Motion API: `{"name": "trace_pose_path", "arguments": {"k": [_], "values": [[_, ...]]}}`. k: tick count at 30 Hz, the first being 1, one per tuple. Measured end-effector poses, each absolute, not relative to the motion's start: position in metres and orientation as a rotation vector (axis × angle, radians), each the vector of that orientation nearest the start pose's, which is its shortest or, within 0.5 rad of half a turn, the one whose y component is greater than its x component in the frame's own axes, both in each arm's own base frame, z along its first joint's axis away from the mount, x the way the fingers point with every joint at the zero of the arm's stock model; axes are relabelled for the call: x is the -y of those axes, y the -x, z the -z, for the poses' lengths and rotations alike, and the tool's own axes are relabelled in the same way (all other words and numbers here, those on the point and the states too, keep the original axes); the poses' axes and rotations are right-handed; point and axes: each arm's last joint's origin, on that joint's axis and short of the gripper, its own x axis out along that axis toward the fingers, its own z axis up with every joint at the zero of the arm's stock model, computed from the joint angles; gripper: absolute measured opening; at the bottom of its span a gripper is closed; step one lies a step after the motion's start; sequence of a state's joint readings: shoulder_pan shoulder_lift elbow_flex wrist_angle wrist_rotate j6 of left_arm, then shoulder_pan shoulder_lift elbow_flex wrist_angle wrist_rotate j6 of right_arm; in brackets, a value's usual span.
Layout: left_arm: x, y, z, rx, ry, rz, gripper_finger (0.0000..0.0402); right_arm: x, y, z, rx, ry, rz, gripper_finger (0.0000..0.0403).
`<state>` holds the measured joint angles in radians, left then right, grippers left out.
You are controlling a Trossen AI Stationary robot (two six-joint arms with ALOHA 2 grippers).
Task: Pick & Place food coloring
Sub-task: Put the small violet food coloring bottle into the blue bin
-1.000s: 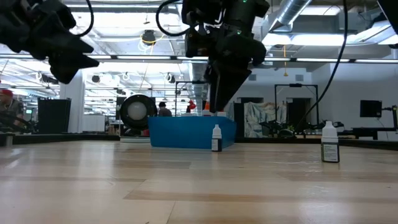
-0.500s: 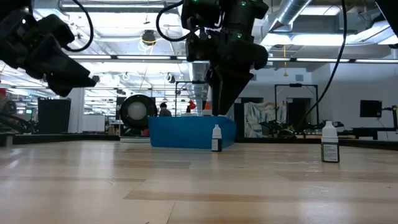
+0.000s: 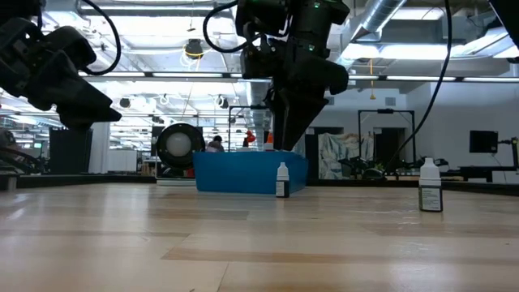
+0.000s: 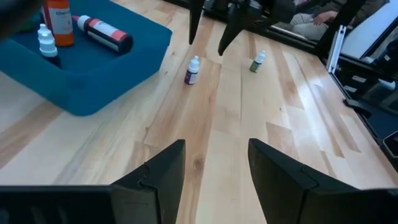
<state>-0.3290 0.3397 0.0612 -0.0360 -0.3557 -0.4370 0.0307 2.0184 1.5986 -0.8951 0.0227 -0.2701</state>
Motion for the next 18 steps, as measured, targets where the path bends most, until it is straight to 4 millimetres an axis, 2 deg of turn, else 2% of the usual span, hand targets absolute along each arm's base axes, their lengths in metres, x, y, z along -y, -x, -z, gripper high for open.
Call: {"name": "trace_pose_path", "arguments": {"k": [12,16,18], "values": [[0.0276,-0.1104,-0.1519,-0.294,0.357,-0.076,0.0167,-0.0157,-0.4080,-0.2033,-1.290,0.272,-0.179,0.0207],[0.0276,-0.1107,-0.1532,-0.279,0.429,-0.085,0.0167,-0.0154,-0.4087,-0.2035,-1.283,0.271,-0.177,0.0207],[0.0277,-0.1112,-0.1547,-0.265,0.388,-0.078,0.0167,-0.0154,-0.4096,-0.2038,-1.273,0.271,-0.175,0.0207]]}}
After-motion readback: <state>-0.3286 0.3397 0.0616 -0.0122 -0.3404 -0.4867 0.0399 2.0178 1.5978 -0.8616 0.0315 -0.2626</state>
